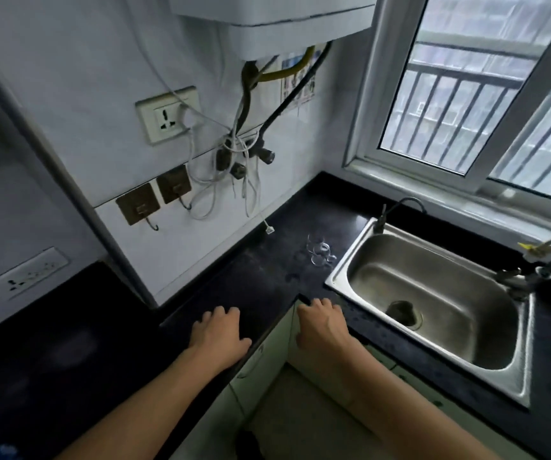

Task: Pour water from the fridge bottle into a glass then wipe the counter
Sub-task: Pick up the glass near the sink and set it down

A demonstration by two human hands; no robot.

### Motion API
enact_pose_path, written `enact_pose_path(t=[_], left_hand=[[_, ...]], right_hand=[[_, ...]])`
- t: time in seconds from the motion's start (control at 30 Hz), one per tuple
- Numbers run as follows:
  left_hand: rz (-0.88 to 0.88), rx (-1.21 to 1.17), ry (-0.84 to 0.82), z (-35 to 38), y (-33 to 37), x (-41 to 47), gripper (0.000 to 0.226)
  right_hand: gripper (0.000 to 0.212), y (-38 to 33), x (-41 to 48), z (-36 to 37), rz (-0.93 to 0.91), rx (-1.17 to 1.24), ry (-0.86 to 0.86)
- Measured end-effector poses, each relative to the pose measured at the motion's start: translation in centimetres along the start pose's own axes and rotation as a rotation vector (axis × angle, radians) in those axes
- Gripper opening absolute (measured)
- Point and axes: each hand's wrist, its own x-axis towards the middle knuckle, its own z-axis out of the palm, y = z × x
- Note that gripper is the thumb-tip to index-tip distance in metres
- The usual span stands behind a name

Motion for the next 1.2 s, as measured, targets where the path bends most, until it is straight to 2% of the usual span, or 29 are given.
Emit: enact_pose_path(t=[0.13, 0.27, 0.43, 0.6, 0.77, 0.93, 1.2], left_hand=[[0.064, 0.001, 0.032, -1.0, 1.7, 4.6, 0.057], [0.15, 0.021, 0.059, -2.3, 3.7, 9.5, 0.048], [0.22, 0.144, 0.052, -3.1, 5.6, 14.6, 0.053], [0.246, 0.221, 0.02, -3.2, 7.5, 17.8, 0.052], [0.21, 0.262, 0.002, -3.2, 9.5, 20.3, 0.052], [0.119, 0.259, 0.025, -3.4, 11.2, 22.0, 0.048], [-0.031, 0.2, 0.01, -2.8, 12.1, 22.3, 0.049]], right_hand=[[0.032, 2.5, 3.0, -0.8, 0.071, 0.01, -0.003], [0.028, 5.3, 6.1, -1.5, 0.148, 0.026, 0.021], [0.03, 8.1, 9.1, -1.7, 0.207, 0.023, 0.058], [0.028, 10.5, 11.4, -1.1, 0.248, 0.022, 0.005], [0.03, 13.6, 15.5, -1.1, 0.241, 0.045, 0.001], [0.024, 16.5, 21.5, -1.6, 0.172, 0.08, 0.01], [0.044, 17.2, 29.5, -0.6, 0.109, 0.19, -0.08]])
